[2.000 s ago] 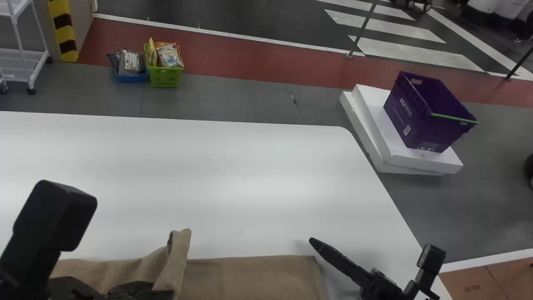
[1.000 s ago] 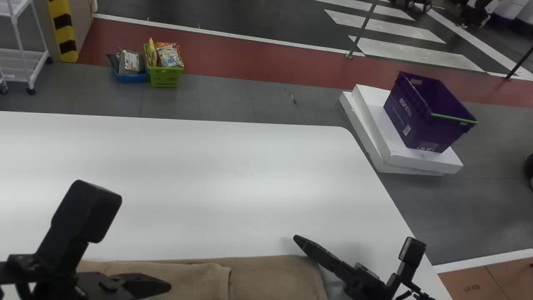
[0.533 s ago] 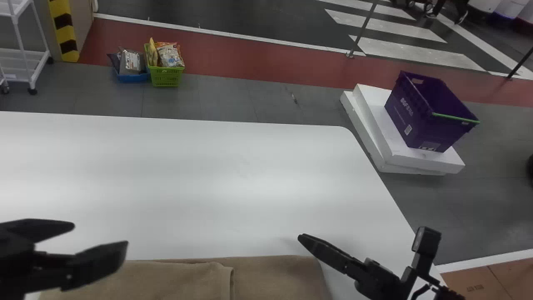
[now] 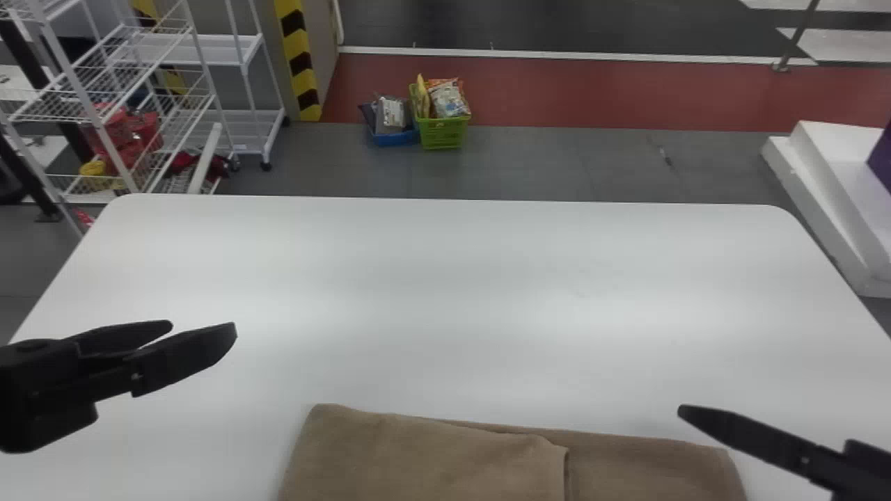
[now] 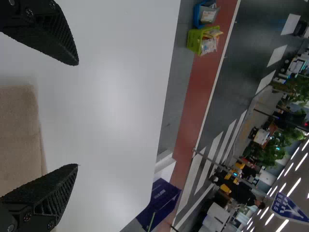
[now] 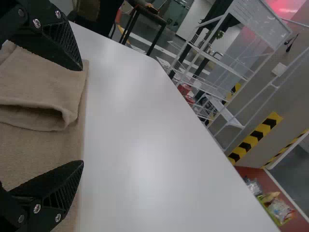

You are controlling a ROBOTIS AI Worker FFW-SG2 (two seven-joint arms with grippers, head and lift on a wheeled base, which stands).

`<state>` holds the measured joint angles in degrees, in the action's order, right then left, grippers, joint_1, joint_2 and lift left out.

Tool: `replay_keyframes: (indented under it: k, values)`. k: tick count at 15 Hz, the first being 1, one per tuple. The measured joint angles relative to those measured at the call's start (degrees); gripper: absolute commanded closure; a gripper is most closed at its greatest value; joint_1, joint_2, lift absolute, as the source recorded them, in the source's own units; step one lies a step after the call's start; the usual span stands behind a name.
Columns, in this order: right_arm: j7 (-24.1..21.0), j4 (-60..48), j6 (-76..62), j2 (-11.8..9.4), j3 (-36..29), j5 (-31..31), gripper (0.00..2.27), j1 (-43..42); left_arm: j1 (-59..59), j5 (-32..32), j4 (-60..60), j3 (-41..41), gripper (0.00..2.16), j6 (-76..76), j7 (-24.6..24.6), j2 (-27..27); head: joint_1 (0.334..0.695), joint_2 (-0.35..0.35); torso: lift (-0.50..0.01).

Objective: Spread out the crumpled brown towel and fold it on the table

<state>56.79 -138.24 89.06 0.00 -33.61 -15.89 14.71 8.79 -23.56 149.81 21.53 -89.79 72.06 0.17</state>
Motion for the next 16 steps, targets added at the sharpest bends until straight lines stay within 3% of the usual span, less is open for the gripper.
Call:
replay_keyframes:
  k: [2,6,10,16]
  values:
    - [-3.7,-3.4,0.2,0.0,1.0,0.0,0.14,-3.2,-0.3,1.5,-1.2,2.5,0.07,0.0,0.0,0.0,0.695,0.051,-0.127]
    - [-6.9,-5.0,0.2,0.0,3.1,0.9,0.14,-9.9,-0.4,2.2,-3.9,4.2,0.07,0.0,0.1,0.0,0.695,0.073,-0.127]
    - [-7.2,-3.9,0.2,0.0,6.3,2.9,0.14,-9.6,-1.1,2.3,-6.1,4.2,0.07,0.0,-0.3,0.0,0.695,0.099,-0.127]
    - [-9.1,-1.3,0.2,0.0,6.2,-1.6,0.15,-2.1,-1.8,2.1,-9.4,3.7,0.07,0.0,-1.8,0.0,0.695,0.125,-0.127]
